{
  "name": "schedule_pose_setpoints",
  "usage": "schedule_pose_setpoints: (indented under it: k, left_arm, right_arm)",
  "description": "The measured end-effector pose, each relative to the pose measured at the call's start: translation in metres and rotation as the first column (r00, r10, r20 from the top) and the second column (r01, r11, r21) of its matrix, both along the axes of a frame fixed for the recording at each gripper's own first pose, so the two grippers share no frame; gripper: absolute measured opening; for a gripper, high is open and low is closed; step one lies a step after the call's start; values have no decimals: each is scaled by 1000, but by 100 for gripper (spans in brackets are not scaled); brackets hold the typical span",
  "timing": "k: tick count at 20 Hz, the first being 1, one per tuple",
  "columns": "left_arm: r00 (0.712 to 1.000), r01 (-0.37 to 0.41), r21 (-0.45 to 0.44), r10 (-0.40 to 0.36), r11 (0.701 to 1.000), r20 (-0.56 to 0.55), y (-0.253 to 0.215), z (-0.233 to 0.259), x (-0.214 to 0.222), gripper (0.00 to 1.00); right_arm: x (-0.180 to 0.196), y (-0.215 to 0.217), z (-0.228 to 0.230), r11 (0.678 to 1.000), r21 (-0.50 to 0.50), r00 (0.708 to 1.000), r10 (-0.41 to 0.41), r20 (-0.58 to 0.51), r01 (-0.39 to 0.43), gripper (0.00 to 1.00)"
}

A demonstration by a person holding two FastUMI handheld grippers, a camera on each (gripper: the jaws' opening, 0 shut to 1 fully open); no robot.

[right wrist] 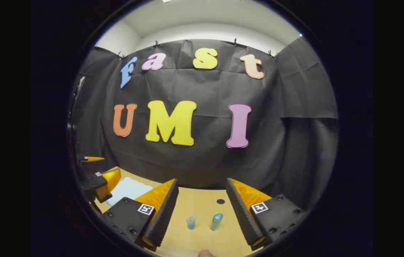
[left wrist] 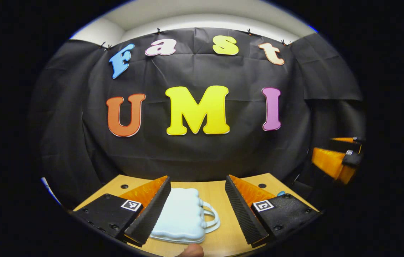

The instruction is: First open the suitcase, pack the skin care products into it, and then close the suitcase.

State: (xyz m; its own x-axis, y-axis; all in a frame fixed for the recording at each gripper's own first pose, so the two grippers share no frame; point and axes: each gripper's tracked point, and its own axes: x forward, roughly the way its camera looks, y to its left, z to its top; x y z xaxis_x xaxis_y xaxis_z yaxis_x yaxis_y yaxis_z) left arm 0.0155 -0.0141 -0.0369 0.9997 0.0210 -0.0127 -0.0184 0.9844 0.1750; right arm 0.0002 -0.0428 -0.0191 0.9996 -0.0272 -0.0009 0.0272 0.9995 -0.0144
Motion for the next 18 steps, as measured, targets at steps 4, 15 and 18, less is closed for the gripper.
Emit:
schedule_pose_setpoints:
  k: [4, 15, 18]
  left_arm:
    - [998, -22, 198, 35, 980, -61, 4, -64, 18, 98]
    - [976, 84, 761, 99, 644, -192, -19, -188, 48, 99]
    - [973, 117, 853, 112, 509, -200, -34, -212, 58, 98]
  right_arm:
    - [0, -35, -15, 998, -12, 997, -66, -32, 66, 80]
    - [-5, -134, -68, 987, -15, 981, -159, -110, 158, 80]
    - [4, -153, -83, 988, 3, 978, -153, -141, 155, 80]
